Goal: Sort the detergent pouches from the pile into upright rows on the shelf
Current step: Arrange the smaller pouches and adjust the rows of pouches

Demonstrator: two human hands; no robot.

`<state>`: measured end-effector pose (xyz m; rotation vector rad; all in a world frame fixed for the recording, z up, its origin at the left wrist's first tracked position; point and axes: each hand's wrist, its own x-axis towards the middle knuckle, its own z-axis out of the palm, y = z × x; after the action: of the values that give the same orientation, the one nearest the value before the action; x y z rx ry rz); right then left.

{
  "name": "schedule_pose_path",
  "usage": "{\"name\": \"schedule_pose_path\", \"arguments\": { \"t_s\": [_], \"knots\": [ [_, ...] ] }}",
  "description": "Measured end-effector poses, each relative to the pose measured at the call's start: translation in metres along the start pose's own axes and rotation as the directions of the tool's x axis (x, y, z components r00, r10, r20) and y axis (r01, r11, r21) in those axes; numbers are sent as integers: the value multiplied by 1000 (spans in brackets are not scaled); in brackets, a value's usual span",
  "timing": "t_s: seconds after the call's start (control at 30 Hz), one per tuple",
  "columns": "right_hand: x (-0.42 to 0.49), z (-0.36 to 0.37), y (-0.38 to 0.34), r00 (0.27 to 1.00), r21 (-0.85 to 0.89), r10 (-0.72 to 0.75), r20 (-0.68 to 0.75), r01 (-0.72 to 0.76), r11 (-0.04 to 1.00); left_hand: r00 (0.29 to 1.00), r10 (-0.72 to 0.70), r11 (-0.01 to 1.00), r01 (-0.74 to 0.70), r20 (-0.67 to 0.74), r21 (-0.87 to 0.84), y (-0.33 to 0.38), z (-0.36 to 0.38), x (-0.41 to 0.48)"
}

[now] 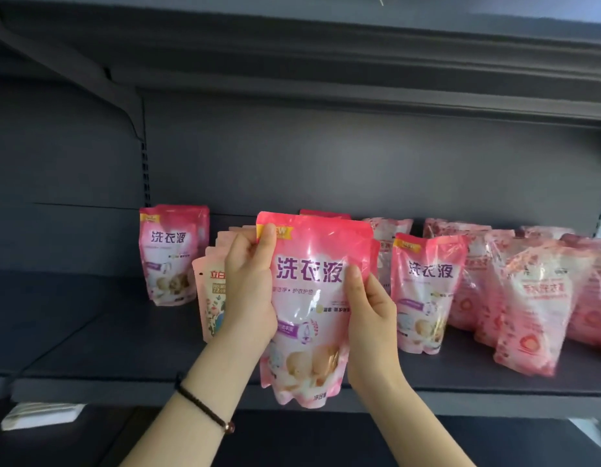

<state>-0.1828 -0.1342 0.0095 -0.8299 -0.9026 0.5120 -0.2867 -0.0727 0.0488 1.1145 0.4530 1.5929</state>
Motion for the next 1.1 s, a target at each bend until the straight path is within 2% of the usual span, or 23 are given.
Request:
{"name": "schedule_pose_path", "arguments": {
  "t_s": [0.1, 0.23, 0.37, 0.5, 0.63, 0.77, 1.1],
  "knots": [
    [8, -10, 7, 998, 1, -31, -50, 31, 1000, 1000, 20, 1000, -20, 10, 0, -11, 14, -2],
    [19, -21, 21, 988, -24, -83, -133, 81, 996, 993, 118, 991, -120, 28, 64, -33, 23, -3],
    [31, -25, 36, 965, -97, -161, -208, 143, 985, 985, 159, 956, -171, 70, 240, -63, 21, -14],
    [40, -26, 54, 944, -147, -203, -260, 169, 974, 982, 189, 898, -182, 21, 401, -102, 15, -25],
    [48, -21, 65, 907, -244, -272, -320, 199, 949, 998, 59, 974, -50, -33, 222, -118, 19, -20],
    [61, -18, 71, 901, -236, -261, -346, 185, 954, 999, -10, 986, 18, -49, 168, -126, 20, -6],
    [84, -25, 87, 876, -249, -338, -344, 262, 932, 992, 83, 978, -62, -97, 197, -144, 30, 6]
  ]
}}
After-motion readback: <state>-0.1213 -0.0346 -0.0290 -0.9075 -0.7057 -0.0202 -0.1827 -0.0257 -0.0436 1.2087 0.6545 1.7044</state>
